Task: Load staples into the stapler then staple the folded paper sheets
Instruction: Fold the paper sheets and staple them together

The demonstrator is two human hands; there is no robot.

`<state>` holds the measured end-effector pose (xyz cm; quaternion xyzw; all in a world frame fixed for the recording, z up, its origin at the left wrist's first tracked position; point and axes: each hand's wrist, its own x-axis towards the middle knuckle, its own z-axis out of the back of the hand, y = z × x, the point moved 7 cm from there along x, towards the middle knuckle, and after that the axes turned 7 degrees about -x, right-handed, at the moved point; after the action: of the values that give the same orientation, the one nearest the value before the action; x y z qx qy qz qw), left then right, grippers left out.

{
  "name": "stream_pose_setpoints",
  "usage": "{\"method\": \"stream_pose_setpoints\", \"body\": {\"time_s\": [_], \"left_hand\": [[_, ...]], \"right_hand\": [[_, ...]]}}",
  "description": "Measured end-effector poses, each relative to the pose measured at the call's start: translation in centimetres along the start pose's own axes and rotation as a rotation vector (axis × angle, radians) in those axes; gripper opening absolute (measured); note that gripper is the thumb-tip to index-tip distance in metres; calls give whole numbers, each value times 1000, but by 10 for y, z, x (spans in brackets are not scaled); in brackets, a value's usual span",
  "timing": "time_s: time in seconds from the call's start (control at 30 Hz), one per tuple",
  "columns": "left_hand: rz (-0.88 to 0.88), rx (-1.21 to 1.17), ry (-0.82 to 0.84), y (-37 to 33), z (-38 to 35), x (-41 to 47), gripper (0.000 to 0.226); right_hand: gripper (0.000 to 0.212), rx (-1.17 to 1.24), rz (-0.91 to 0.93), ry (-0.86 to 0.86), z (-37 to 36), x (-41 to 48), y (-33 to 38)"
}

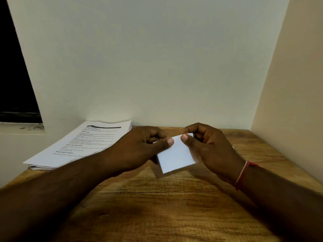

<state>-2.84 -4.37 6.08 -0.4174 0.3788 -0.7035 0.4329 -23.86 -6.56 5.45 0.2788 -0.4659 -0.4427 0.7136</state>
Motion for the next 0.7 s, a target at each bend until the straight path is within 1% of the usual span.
{"method": "stream_pose_setpoints", "body": {"time_s": [0.07, 0.27, 0.4, 0.5, 0.6, 0.7], "left_hand": [[35, -48, 61, 3, -6, -1, 27], [190, -262, 130, 21, -18, -1, 37], [268, -407, 150, 31, -28, -1, 38], [319, -494, 122, 35, -33, -1, 42], [342, -478, 74, 40, -38, -1, 46], [352, -431, 55, 44, -39, -2, 35]], "right_hand": [[5, 49, -33, -11, 0, -1, -3], [5, 175, -168, -5, -4, -2, -9], [20, 206, -310, 4, -10, -6, -15], [30, 225, -385, 4, -14, -10, -14], [34, 221, -417, 15, -21, -15, -11], [35, 200, -427, 6, -23, -15, -10]]}}
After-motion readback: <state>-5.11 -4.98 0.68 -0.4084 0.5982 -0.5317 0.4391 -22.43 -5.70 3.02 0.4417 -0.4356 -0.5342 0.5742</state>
